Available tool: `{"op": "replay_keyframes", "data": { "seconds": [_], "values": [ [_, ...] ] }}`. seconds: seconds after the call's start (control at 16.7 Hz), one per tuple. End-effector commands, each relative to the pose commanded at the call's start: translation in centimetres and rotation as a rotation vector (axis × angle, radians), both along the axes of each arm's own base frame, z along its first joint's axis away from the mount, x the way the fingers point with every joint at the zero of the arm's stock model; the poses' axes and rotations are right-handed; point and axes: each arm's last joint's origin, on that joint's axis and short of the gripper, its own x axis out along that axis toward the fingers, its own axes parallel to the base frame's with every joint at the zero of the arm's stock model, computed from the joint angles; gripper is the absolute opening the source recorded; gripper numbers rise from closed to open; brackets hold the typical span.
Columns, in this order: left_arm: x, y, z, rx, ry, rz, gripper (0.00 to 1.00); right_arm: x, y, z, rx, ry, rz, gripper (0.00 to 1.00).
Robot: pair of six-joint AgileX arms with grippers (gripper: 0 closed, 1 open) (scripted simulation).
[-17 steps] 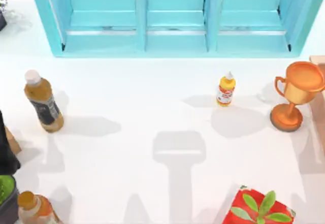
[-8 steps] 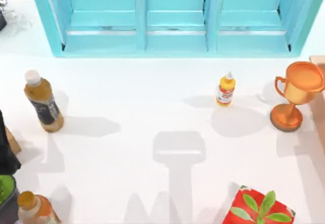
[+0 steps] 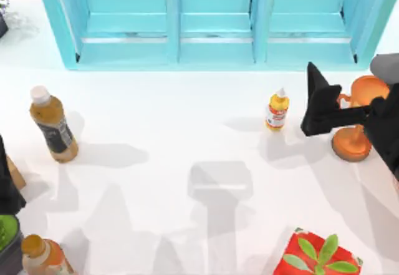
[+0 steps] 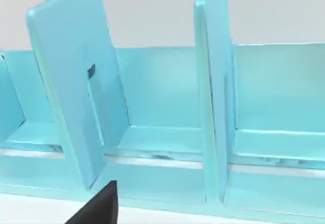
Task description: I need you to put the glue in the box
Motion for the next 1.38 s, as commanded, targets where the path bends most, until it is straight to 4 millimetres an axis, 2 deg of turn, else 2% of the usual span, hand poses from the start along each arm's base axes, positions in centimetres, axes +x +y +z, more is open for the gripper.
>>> {"op": "replay_keyframes", "data": {
  "seconds": [0.18, 0.36, 0.6, 0.72, 0.84, 1.2, 1.38],
  "values": [
    [0.0, 0.0, 0.0, 0.000, 0.000, 0.000, 1.00, 1.4, 4.2, -2.4, -0.007, 0.076, -0.007, 1.00],
    [0.0, 0.0, 0.0, 0.000, 0.000, 0.000, 1.00, 2.1, 7.1, -6.0, -0.051, 0.162, -0.056, 1.00],
    [0.0, 0.0, 0.0, 0.000, 0.000, 0.000, 1.00, 2.6, 8.4, -10.5, -0.135, 0.251, -0.167, 1.00],
    [0.0, 0.0, 0.0, 0.000, 0.000, 0.000, 1.00, 2.7, 8.5, -11.9, -0.165, 0.274, -0.217, 1.00],
    [0.0, 0.0, 0.0, 0.000, 0.000, 0.000, 1.00, 2.7, 8.5, -12.6, -0.178, 0.282, -0.243, 1.00],
    [0.0, 0.0, 0.0, 0.000, 0.000, 0.000, 1.00, 2.8, 8.4, -12.6, -0.178, 0.283, -0.247, 1.00],
    [0.0, 0.0, 0.0, 0.000, 0.000, 0.000, 1.00, 4.2, 9.1, -12.4, -0.176, 0.280, -0.247, 1.00]
  ]
}}
